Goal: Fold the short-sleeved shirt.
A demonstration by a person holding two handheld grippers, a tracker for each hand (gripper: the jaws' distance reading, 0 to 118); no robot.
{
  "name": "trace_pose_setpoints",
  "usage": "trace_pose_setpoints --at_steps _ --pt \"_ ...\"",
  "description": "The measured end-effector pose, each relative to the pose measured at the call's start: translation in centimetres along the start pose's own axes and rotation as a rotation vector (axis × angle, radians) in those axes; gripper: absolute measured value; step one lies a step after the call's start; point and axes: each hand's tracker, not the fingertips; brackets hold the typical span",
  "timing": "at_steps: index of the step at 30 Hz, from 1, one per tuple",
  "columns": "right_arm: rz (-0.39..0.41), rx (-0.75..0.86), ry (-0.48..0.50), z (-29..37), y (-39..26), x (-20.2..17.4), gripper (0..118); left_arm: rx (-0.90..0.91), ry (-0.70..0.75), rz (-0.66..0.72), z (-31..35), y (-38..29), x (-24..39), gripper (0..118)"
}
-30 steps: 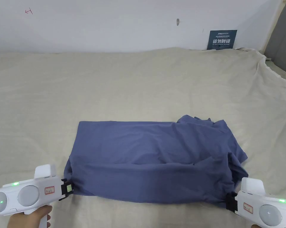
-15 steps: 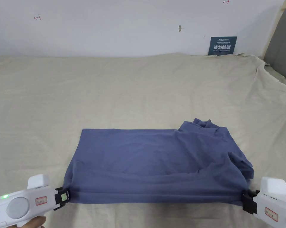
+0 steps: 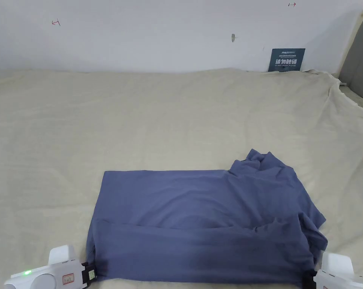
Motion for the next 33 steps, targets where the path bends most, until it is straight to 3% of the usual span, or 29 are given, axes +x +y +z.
trace_pose_setpoints --at_steps 2,3,6,7,10,18,21,24,26,28,33 --pt "0.002 0.003 0.004 0.6 0.3 0.0 11 -0.002 0.016 -0.014 0.2 0.1 0.4 9" --pt "-0.001 0.005 0.006 1.0 0.4 -0.1 18 -0.01 0.021 -0.003 0.4 0.4 0.6 18" --pt "-0.01 0.055 -0.012 3.4 1.4 -0.8 74 -0.003 0.013 0.062 1.8 1.4 1.1 79" --pt "-0.007 0.098 -0.009 4.5 2.0 -1.0 82 0.035 -0.01 0.073 2.7 1.7 1.4 95" --pt "0.006 0.255 0.016 9.1 4.4 -2.2 83 0.209 -0.065 0.038 6.5 3.0 3.0 99" --pt "0.083 0.588 0.054 17.8 8.9 -5.3 83 0.518 0.005 -0.122 14.1 5.8 9.0 99" --pt "0.101 0.672 0.028 19.2 9.0 -6.3 82 0.599 0.058 -0.171 15.3 5.7 10.7 98" --pt "0.123 0.722 -0.001 19.8 8.7 -7.1 73 0.678 0.05 -0.205 15.9 5.0 11.6 74" --pt "0.126 0.742 0.011 19.8 8.6 -7.4 41 0.736 -0.025 -0.222 16.5 4.3 11.7 27" --pt "0.129 0.767 0.013 19.8 8.4 -7.6 0 0.729 -0.039 -0.22 16.5 4.1 11.9 0" --pt "0.153 0.787 0.016 19.4 8.9 -8.1 0 0.73 -0.029 -0.289 16.1 4.5 12.9 0"
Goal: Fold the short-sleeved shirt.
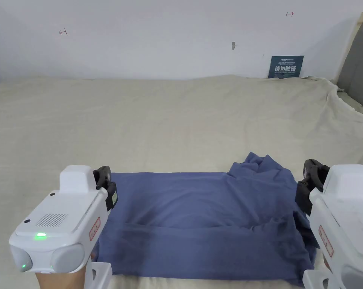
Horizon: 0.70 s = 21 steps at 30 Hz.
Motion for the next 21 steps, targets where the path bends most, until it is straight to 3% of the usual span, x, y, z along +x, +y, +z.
trace_pose_setpoints --at_steps 9,19,21 --pt "-0.015 -0.039 0.02 -4.0 0.2 0.4 0 -0.108 -0.039 0.042 -7.5 1.9 -1.8 0" --pt "-0.012 -0.105 0.01 -10.6 -1.1 1.4 0 -0.388 -0.015 0.151 -23.7 2.0 -7.3 0" --pt "-0.015 -0.126 0.004 -11.8 -1.7 1.6 0 -0.485 0.013 0.176 -27.0 1.2 -8.3 4"
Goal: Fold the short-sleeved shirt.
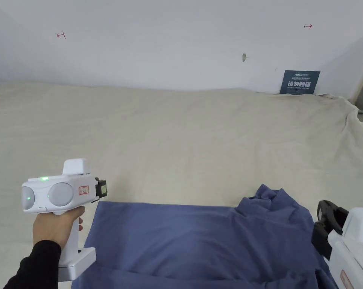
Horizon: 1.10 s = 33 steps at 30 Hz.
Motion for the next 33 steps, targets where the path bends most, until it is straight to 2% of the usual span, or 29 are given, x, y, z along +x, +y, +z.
trace_pose_setpoints --at_steps 2,3,4,5,6,9,12,14,15,17,18,20,21,22,25,26,27,29,31,33 --pt "0.003 -0.019 -0.01 -1.2 -0.4 0.3 0 -0.086 0.0 0.04 -2.7 0.6 -0.8 26" --pt "0.004 -0.027 -0.016 -1.7 -0.6 0.4 0 -0.118 -0.007 0.049 -4.0 0.9 -1.2 46" --pt "0.003 -0.036 -0.018 -2.2 -0.8 0.4 0 -0.159 0.006 0.047 -5.3 1.1 -1.5 72" --pt "0.001 -0.045 -0.022 -2.8 -1.0 0.5 0 -0.196 0.026 0.027 -6.8 1.2 -1.8 83" --pt "0.0 -0.053 -0.026 -3.2 -1.2 0.6 0 -0.221 0.039 0.005 -8.1 1.2 -2.3 90" --pt "-0.003 -0.07 -0.035 -4.4 -1.9 0.9 0 -0.254 0.087 -0.058 -10.8 0.9 -2.6 91" --pt "0.0 -0.089 -0.04 -5.0 -2.3 1.0 0 -0.288 0.11 -0.096 -12.2 0.2 -2.3 89" --pt "0.002 -0.099 -0.043 -5.4 -2.6 1.2 0 -0.308 0.094 -0.087 -13.6 -0.4 -2.6 72" --pt "0.002 -0.104 -0.044 -5.6 -2.7 1.3 0 -0.328 0.078 -0.077 -14.0 -0.7 -2.6 59" --pt "0.0 -0.117 -0.046 -5.9 -2.8 1.5 0 -0.332 0.093 -0.079 -14.4 -1.6 -2.2 56" --pt "0.0 -0.122 -0.048 -6.0 -2.9 1.7 0 -0.312 0.096 -0.088 -14.4 -1.4 -2.3 48" --pt "-0.012 -0.134 -0.049 -6.3 -3.0 2.3 0 -0.299 0.106 -0.099 -14.1 -1.4 -1.9 13" --pt "-0.024 -0.15 -0.04 -6.7 -3.0 2.7 0 -0.284 0.087 -0.116 -13.9 -1.5 -1.9 2" --pt "-0.034 -0.171 -0.033 -7.3 -2.9 3.2 1 -0.283 0.033 -0.11 -13.1 -1.5 -1.5 1" --pt "-0.048 -0.25 -0.029 -9.8 -2.5 4.6 3 -0.249 0.036 -0.105 -11.9 -1.6 -1.1 0" --pt "-0.06 -0.283 -0.013 -11.1 -2.3 5.3 7 -0.219 0.017 -0.1 -10.8 -1.6 -0.8 0" --pt "-0.081 -0.29 -0.014 -12.1 -2.3 5.9 17 -0.207 0.006 -0.098 -10.1 -1.5 -0.8 0" --pt "-0.108 -0.357 0.011 -14.7 -2.0 6.8 57 -0.179 -0.026 -0.09 -8.4 -1.4 -0.9 0" --pt "-0.108 -0.402 0.024 -17.1 -2.2 7.6 89 -0.147 -0.059 -0.079 -6.4 -1.2 -0.8 0" --pt "-0.11 -0.448 0.006 -19.8 -2.5 8.2 92 -0.117 -0.081 -0.074 -4.7 -1.0 -0.9 0"
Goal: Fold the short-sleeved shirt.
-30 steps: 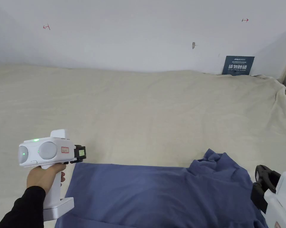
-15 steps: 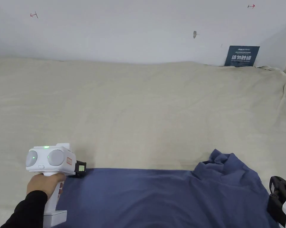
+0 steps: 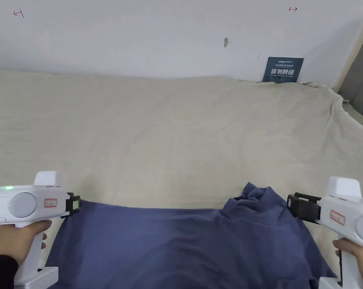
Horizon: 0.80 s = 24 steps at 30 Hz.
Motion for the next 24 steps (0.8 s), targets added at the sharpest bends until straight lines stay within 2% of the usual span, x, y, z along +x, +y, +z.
trace_pose_setpoints --at_steps 5,9,12,15,16,22,24 --pt "0.062 -0.141 -0.028 -6.2 1.0 0.4 89 0.028 -0.015 -0.017 2.5 0.1 0.5 0" --pt "0.071 -0.207 -0.019 -8.8 0.8 -0.8 86 0.026 -0.017 -0.026 2.8 -0.1 0.4 0" --pt "0.065 -0.248 -0.036 -10.0 0.1 -1.5 63 0.024 -0.016 -0.012 2.9 -0.3 0.2 0" --pt "0.075 -0.263 -0.034 -9.7 -0.6 -2.1 22 0.022 -0.017 -0.003 2.9 -0.4 -0.1 0" --pt "0.086 -0.251 -0.032 -9.2 -0.9 -2.3 2 0.021 -0.015 -0.002 2.9 -0.6 -0.1 0" --pt "0.097 -0.133 0.008 -3.9 -0.9 -1.9 2 0.023 -0.001 0.022 2.8 -1.6 -1.4 0" --pt "0.095 -0.086 0.054 -0.9 -0.6 -1.6 2 0.028 0.008 0.042 3.2 -2.1 -1.7 0"
